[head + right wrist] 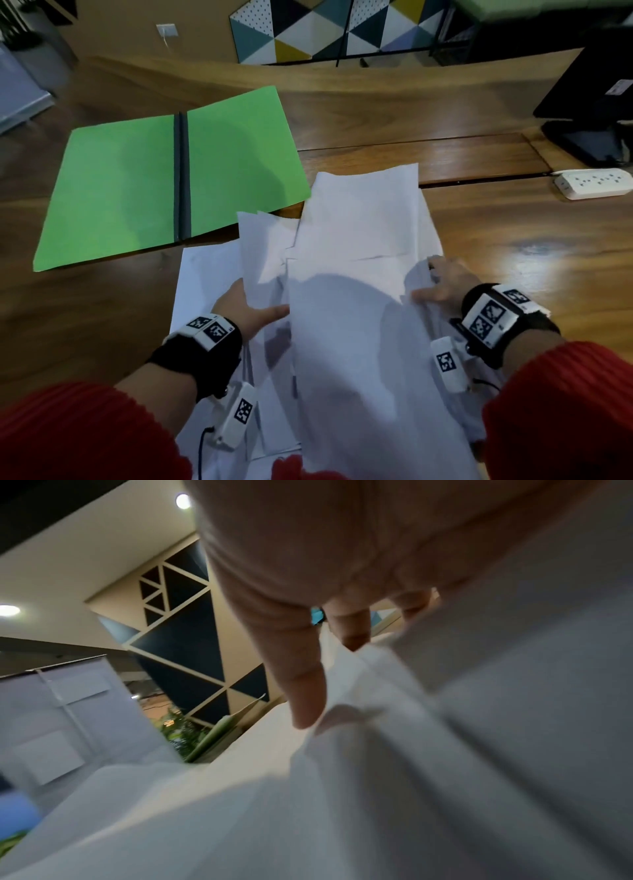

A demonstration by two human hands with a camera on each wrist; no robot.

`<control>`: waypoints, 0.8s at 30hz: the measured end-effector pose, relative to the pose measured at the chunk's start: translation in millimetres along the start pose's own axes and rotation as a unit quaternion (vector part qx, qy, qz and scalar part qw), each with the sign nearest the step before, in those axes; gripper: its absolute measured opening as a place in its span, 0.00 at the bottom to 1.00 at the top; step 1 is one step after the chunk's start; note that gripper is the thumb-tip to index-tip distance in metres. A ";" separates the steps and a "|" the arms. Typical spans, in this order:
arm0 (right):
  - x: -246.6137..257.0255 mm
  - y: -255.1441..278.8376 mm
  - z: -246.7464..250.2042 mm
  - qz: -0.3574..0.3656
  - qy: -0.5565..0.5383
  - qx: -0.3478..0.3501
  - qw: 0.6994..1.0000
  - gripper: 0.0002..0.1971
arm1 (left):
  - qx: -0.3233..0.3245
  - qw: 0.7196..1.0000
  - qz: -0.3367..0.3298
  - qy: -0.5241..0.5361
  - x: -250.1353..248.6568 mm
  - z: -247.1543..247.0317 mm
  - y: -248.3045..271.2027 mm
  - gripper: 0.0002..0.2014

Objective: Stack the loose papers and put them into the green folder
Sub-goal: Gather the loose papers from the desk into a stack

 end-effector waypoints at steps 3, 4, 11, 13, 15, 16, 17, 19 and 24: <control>21.0 15.7 -19.0 0.026 -0.045 -0.009 0.999 0.51 | 0.009 1.000 -0.018 0.021 -0.5 -6.2 1.9 0.46; 29.9 20.9 -26.0 0.036 -0.050 -0.009 0.998 0.55 | 0.006 0.999 -0.016 0.030 0.1 -7.6 1.6 0.48; 55.3 26.9 -53.9 -0.006 -0.113 0.001 0.994 0.55 | -0.002 1.000 0.004 0.007 11.9 -9.4 9.2 0.35; 53.0 25.2 -52.1 -0.015 -0.081 0.001 0.997 0.44 | 0.003 0.999 0.024 -0.023 23.4 -1.3 12.8 0.26; 52.3 23.9 -50.6 -0.025 -0.035 0.007 0.999 0.35 | -0.052 0.994 0.069 -0.074 36.4 12.5 20.5 0.23; 53.2 24.4 -51.3 -0.033 -0.015 0.006 0.999 0.34 | -0.097 0.985 0.099 -0.102 43.4 21.0 24.9 0.28; 55.1 26.1 -53.0 -0.044 0.011 -0.003 0.999 0.35 | -0.129 0.974 0.137 -0.125 50.4 28.3 29.3 0.35; 59.8 29.5 -60.5 -0.071 0.053 -0.042 0.995 0.39 | -0.147 0.960 0.203 -0.127 59.1 37.1 35.2 0.45; 83.6 41.3 -88.1 -0.072 0.067 -0.094 0.991 0.43 | -0.102 0.968 0.175 -0.151 49.6 30.2 32.5 0.53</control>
Point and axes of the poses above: each hand's wrist, its own y-axis away from the middle knuckle, its own z-axis out of the back of the hand, x = y × z, the point moved 3 cm from there along -y, towards the middle knuckle, and after that the axes turned 11 degrees about x, right-handed, at the moved point
